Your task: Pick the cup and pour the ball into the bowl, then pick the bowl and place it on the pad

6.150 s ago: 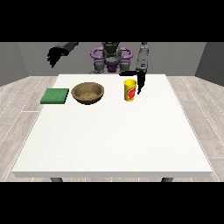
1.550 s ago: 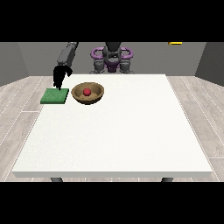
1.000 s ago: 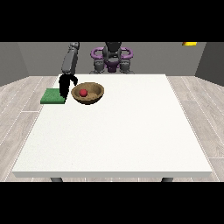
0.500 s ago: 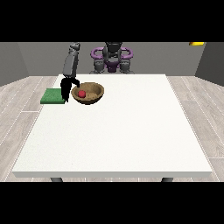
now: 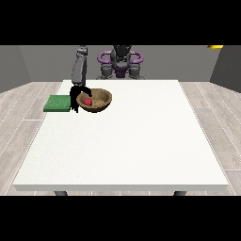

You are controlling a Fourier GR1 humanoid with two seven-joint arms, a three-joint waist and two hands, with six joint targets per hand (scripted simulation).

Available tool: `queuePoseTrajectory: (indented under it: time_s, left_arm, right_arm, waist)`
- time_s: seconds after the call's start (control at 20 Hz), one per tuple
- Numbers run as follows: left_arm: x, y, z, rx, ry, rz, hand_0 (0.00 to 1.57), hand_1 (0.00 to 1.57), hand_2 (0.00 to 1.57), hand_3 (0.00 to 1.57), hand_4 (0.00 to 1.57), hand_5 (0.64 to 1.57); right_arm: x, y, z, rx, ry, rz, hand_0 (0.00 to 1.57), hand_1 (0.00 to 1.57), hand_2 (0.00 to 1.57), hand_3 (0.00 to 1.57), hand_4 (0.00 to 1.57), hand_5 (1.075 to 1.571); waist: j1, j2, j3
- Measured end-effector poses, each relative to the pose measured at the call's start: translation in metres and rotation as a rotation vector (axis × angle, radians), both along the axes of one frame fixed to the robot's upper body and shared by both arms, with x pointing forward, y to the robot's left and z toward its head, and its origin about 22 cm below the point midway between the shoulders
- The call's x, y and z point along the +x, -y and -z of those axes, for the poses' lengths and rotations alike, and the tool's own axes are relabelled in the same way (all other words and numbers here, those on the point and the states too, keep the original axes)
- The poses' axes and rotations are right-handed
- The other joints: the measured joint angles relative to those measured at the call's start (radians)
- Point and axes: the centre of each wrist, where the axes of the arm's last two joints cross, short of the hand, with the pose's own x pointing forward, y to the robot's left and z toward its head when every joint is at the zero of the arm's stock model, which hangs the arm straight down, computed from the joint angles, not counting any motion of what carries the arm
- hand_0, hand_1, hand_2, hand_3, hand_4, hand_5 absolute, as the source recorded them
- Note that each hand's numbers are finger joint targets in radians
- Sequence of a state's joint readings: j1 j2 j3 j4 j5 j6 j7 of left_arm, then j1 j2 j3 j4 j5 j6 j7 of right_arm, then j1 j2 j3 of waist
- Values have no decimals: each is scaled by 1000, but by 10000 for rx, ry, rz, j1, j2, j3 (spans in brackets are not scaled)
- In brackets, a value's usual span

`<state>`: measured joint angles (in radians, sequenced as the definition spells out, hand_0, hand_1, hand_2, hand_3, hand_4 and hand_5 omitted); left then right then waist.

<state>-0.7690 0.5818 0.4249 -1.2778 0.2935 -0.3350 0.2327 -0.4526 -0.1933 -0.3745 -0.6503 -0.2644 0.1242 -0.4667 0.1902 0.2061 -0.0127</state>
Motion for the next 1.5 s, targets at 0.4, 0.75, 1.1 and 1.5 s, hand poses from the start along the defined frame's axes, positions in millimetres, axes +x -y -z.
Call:
queuePoseTrajectory:
  time_s: [0.4,0.75,1.1,1.5]
  left_arm:
    - [-11,-16,-20,-34,639,189,0,0,0,0,1056,1528]
    - [-14,-20,-25,-182,773,336,0,0,0,0,1170,1531]
    - [-13,-36,-9,-389,101,102,0,0,0,0,1199,1539]
    - [-20,-65,15,-472,-428,-663,0,0,0,0,1198,1545]
  right_arm:
    - [-8,10,3,-702,-1,1409,1571,1571,1571,1571,912,1478]
    - [-16,16,1,-1569,-52,1994,1571,1571,1571,1242,1001,1546]
    - [-9,23,-17,-1605,-1743,1714,1571,1571,1571,1025,1044,1558]
    - [-14,126,-95,-4026,-3780,2278,1571,1571,1571,545,1101,1567]
  waist:
    - [347,390,-220]
    - [657,462,-149]
    - [574,-40,188]
    - [-433,-357,113]
